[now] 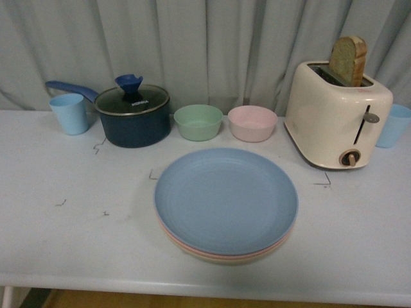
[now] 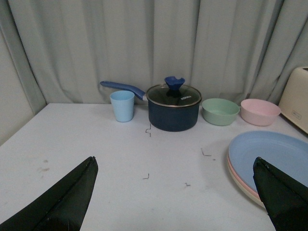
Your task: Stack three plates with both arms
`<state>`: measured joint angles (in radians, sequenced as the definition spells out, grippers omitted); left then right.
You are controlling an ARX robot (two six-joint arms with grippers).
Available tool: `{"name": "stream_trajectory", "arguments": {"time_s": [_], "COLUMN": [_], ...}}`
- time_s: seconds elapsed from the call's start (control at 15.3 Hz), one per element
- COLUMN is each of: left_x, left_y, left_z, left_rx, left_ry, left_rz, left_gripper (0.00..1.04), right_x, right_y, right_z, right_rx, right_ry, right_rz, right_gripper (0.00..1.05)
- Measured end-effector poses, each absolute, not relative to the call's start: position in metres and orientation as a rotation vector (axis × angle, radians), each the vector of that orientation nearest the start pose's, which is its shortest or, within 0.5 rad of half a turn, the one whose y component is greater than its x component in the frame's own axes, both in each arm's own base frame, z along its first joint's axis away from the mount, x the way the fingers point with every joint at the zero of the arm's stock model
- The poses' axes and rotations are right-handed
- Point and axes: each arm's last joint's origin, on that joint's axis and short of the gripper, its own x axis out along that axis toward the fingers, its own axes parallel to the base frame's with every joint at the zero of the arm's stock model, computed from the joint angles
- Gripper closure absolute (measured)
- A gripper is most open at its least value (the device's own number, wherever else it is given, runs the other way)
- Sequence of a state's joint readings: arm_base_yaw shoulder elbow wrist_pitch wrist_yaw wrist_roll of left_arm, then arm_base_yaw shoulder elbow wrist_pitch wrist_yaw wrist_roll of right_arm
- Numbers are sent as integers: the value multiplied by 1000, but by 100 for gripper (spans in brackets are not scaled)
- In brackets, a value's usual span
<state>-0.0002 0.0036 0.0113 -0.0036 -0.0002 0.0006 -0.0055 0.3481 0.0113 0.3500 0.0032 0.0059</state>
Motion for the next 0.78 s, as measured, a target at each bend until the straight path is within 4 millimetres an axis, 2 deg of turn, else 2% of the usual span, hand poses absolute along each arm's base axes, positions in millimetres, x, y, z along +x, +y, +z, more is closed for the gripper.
{"name": "stream_trajectory", "arguments": {"time_s": [0.46, 0.59, 0.65, 0.78], "left_x": [97, 97, 97, 97], "left_y": [0, 0, 0, 0], "left_z": [167, 167, 167, 167], "left_rx": [1, 1, 1, 1], "left_ry": [-4, -4, -4, -4], "left_rz": [0, 0, 0, 0], "left_gripper": [7, 7, 7, 7], "right_x": [108, 101, 97, 97], "right_y": [-1, -1, -1, -1], "right_z": [170, 163, 169, 167], "right_rx": [6, 6, 5, 6], "right_ry": [-14, 42, -25, -3], "right_rz": [-9, -6, -5, -6], "right_gripper": [103, 103, 103, 103]}}
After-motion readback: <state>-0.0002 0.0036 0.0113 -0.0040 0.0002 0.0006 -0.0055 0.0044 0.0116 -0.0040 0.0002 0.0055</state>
